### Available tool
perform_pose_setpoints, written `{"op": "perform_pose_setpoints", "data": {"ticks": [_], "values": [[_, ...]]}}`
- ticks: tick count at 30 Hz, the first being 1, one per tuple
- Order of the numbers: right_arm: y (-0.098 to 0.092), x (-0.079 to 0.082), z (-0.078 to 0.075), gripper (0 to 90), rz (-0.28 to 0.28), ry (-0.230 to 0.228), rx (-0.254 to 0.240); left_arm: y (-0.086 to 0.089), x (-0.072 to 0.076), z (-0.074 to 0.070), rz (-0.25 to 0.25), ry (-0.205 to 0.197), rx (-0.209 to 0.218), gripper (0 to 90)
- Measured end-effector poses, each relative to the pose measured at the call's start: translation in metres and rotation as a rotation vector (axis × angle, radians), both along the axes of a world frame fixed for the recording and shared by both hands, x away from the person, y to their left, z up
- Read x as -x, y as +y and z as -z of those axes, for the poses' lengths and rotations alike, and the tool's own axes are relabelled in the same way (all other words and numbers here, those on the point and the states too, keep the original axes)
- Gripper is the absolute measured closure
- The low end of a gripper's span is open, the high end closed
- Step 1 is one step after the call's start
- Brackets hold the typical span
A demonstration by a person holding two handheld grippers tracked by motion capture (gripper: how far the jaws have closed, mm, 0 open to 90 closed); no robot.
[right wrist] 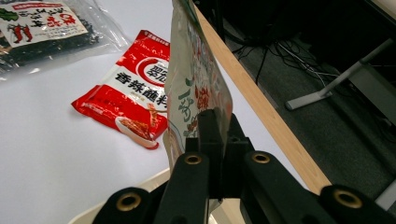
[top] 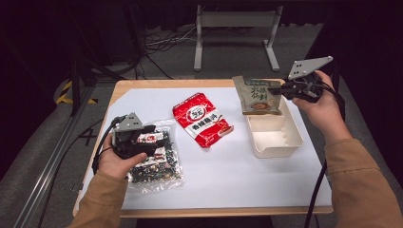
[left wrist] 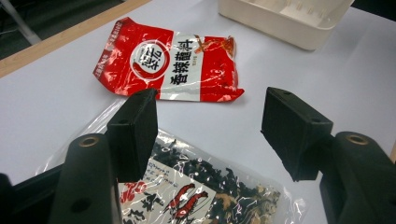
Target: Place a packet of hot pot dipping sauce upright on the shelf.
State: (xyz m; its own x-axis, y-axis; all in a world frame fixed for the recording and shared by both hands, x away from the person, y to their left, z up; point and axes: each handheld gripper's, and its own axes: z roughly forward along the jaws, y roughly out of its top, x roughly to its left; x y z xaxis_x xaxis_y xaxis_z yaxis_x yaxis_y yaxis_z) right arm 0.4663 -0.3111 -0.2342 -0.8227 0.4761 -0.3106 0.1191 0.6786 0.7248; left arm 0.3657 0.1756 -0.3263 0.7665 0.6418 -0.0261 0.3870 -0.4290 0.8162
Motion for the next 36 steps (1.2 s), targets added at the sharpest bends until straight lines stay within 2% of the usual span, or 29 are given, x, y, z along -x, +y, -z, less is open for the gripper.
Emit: {"op": "perform_pose_setpoints", "data": {"ticks": [8,18,36], "values": [[-0.009,-0.014,0.003,90.0,0.005,-0.022,-0.019,0.007,0.004,0.004,-0.025,0.016,-0.007,36.3],[-0.020,-0.035,0.015,90.0,0.034,-0.015,-0.048,0.014,0.009,0.009,-0.049,0.022,-0.009,35.5],[-0.035,-0.063,0.035,90.0,0.086,-0.005,-0.051,0.014,0.009,0.013,-0.043,0.031,-0.018,34.1]]}}
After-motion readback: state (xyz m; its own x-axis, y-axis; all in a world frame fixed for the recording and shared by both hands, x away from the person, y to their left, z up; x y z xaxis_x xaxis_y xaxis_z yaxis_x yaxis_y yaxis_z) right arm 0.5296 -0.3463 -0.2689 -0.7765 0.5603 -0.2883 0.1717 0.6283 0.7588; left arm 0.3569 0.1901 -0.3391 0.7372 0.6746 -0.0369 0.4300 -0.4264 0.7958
